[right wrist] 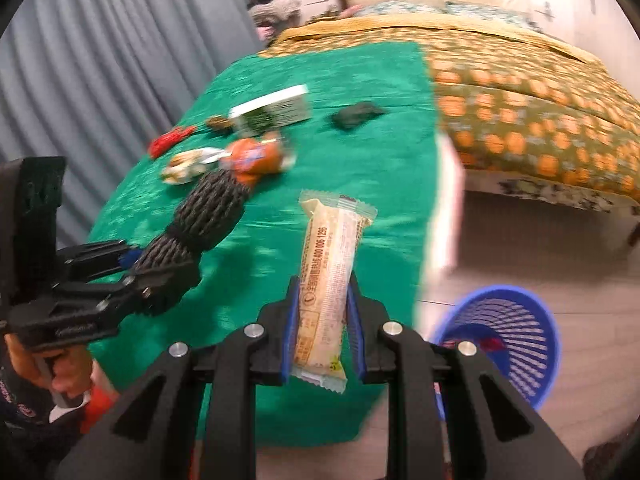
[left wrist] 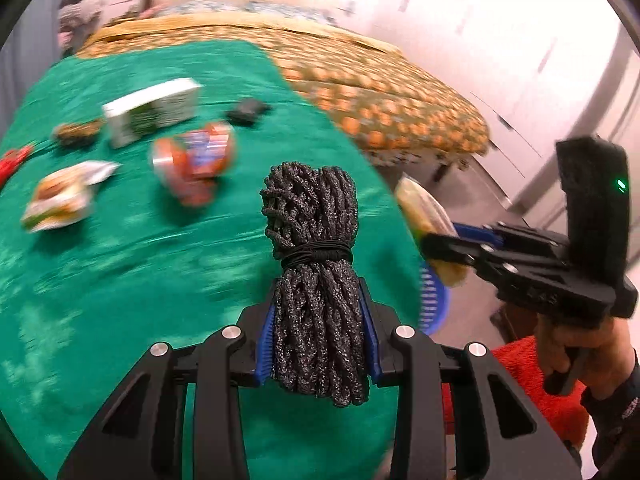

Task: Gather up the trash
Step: 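Carry rope and snack bar over the blue wastebasket and open both tools, then return to the cloth and grasp the white-orange bread bag with the left tool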

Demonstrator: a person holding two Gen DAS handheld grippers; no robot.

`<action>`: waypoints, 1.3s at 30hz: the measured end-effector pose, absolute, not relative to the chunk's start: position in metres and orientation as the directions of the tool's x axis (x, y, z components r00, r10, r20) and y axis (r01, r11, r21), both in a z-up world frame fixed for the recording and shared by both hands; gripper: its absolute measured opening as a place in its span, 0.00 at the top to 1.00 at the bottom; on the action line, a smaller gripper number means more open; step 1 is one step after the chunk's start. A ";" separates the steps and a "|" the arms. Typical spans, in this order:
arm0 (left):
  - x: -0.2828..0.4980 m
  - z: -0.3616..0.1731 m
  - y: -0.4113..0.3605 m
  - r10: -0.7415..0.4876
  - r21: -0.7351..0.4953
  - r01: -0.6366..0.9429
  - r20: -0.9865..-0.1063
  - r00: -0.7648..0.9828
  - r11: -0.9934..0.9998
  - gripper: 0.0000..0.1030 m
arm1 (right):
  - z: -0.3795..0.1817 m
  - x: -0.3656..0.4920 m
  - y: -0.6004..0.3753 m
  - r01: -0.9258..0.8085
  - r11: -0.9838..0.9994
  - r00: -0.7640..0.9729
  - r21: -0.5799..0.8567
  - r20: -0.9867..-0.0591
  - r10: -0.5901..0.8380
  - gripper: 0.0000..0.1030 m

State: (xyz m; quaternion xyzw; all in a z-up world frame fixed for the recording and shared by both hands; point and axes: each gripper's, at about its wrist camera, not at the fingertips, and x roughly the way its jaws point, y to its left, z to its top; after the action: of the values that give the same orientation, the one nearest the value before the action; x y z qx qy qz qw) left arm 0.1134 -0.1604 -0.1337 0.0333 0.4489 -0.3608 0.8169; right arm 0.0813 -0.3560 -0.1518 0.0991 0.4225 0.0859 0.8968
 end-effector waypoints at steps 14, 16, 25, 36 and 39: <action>0.086 -0.179 -0.340 -0.542 -0.253 0.744 -0.823 0.171 0.619 0.66 | -0.223 0.070 -0.517 0.195 0.959 0.550 0.206 -0.833 0.066 0.79; 0.090 -0.195 -0.358 -0.528 -0.253 0.736 -0.833 0.164 0.628 0.65 | -0.234 0.072 -0.534 0.226 0.950 0.535 0.215 -0.842 0.064 0.79; 0.110 -0.250 -0.411 -0.483 -0.233 0.721 -0.861 0.158 0.653 0.64 | -0.264 0.074 -0.573 0.295 0.915 0.514 0.274 -0.853 0.089 0.77; 0.113 -0.255 -0.423 -0.497 -0.226 0.718 -0.847 0.188 0.658 0.20 | -0.256 0.065 -0.602 0.388 0.873 0.578 0.295 -0.816 0.019 0.31; 0.097 -0.229 -0.403 -0.526 -0.224 0.740 -0.826 0.201 0.634 0.18 | -0.250 0.058 -0.598 0.418 0.871 0.580 0.260 -0.814 -0.035 0.18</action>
State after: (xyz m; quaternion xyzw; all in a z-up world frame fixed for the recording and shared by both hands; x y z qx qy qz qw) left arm 0.0967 -0.4027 -0.2290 0.1119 0.4787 -0.4129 0.7667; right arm 0.0582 -0.5979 -0.2497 0.2177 0.4391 -0.1314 0.8617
